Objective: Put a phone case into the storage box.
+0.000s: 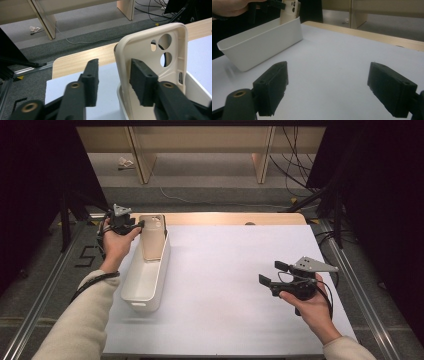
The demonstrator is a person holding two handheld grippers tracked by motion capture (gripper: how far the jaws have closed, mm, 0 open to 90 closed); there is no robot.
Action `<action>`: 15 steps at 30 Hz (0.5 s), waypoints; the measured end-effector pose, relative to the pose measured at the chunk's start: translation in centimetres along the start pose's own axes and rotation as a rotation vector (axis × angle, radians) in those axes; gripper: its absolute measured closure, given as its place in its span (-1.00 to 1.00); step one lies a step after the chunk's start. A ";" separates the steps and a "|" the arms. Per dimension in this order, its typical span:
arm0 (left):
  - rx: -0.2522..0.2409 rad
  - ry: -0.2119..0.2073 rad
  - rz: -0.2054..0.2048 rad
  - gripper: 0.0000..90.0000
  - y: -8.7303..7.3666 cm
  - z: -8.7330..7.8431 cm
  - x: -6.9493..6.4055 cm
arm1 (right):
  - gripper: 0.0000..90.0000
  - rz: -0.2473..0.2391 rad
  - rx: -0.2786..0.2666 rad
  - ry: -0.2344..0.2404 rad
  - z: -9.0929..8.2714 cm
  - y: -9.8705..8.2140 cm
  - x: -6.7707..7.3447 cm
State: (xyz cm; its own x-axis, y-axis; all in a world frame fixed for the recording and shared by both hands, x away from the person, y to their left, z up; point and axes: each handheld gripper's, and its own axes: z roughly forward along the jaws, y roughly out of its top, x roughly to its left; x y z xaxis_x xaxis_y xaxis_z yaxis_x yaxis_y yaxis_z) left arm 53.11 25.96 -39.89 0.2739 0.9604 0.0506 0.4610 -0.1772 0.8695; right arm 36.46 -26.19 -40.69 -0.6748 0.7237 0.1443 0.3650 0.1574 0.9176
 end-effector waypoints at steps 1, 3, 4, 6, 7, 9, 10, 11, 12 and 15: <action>-0.003 0.002 0.001 0.17 0.0 -0.1 0.0 | -0.60 0.000 0.000 0.000 0.0 0.0 0.0; -0.008 0.000 0.001 0.05 0.1 -0.4 -0.2 | -0.60 0.002 -0.001 0.000 0.0 0.0 0.0; -0.012 -0.004 0.001 -0.01 0.1 -0.6 -0.3 | -0.60 0.004 -0.002 0.000 0.0 0.0 0.0; -0.015 -0.009 0.011 -0.13 0.1 -1.2 -0.5 | -0.60 0.003 0.002 -0.002 0.0 0.0 0.0; -0.016 -0.011 0.014 -0.18 0.1 -1.5 -0.6 | -0.60 0.002 0.002 -0.002 0.0 0.0 0.0; -0.017 -0.015 0.020 -0.28 0.1 -2.2 -0.8 | -0.60 0.003 0.000 -0.002 0.0 0.0 0.0; -0.013 -0.015 0.022 -0.34 0.1 -2.5 -0.9 | -0.60 0.003 -0.001 -0.004 0.0 0.0 0.0; -0.006 -0.016 0.025 -0.38 0.0 -2.9 -1.0 | -0.60 0.003 -0.001 -0.004 -0.1 0.0 0.0; 0.000 -0.021 0.018 -0.43 -0.1 -3.2 -1.1 | -0.60 0.003 -0.002 -0.004 0.0 0.0 -0.1; 0.006 -0.043 -0.002 -0.60 -0.5 -4.5 -1.4 | -0.61 0.002 0.001 -0.005 0.0 0.0 0.0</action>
State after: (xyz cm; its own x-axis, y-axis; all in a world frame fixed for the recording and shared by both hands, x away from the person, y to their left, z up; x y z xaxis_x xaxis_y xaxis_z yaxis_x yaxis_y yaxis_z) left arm 48.74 25.65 -38.20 0.3086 0.9508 0.0277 0.4667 -0.1767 0.8666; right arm 36.48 -26.22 -40.68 -0.6709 0.7274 0.1443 0.3671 0.1567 0.9169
